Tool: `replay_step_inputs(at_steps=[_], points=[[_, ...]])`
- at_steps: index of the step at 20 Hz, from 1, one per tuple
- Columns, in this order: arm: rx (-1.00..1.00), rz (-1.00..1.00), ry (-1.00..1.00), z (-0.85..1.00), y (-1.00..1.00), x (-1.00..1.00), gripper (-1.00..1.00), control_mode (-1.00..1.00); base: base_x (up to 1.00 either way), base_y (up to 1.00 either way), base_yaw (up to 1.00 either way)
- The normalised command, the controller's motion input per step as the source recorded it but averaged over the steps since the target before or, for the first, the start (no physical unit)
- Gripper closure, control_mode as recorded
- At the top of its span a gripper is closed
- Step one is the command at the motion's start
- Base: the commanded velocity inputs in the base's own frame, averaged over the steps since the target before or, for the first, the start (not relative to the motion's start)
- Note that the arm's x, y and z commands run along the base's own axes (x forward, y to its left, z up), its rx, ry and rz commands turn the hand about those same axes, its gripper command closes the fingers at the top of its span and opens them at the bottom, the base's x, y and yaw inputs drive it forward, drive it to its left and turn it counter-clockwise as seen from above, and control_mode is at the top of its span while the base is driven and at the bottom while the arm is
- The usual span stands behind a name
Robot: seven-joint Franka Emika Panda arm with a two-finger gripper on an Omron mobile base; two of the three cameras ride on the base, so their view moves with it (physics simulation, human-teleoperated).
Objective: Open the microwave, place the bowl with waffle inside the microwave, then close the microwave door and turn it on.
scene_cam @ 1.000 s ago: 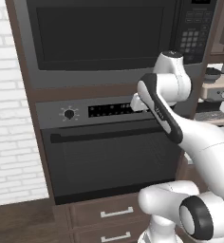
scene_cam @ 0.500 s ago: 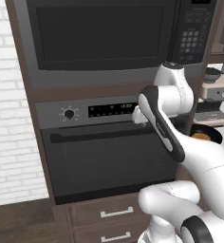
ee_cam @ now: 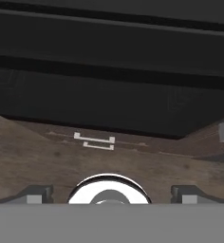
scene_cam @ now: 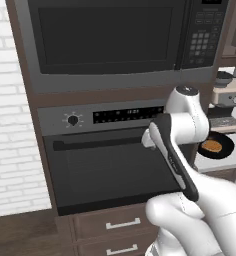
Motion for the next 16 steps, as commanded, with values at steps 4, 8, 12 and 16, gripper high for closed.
replay_step_inputs(at_steps=[4, 8, 12, 16], points=[[0.00, 0.00, -0.05, -0.03, 0.00, -0.20, -1.00, 1.00, -0.15, 0.00, 0.00], [0.00, 0.00, 0.00, 0.00, 0.00, 0.00, -1.00, 1.00, -0.30, -0.13, 0.01], [0.00, 0.00, 0.00, 0.00, 0.00, 0.00, -1.00, 1.00, -0.23, -0.29, 0.06], [0.00, 0.00, 0.00, 0.00, 0.00, 0.00, -1.00, 1.00, -0.29, -0.51, 0.18]])
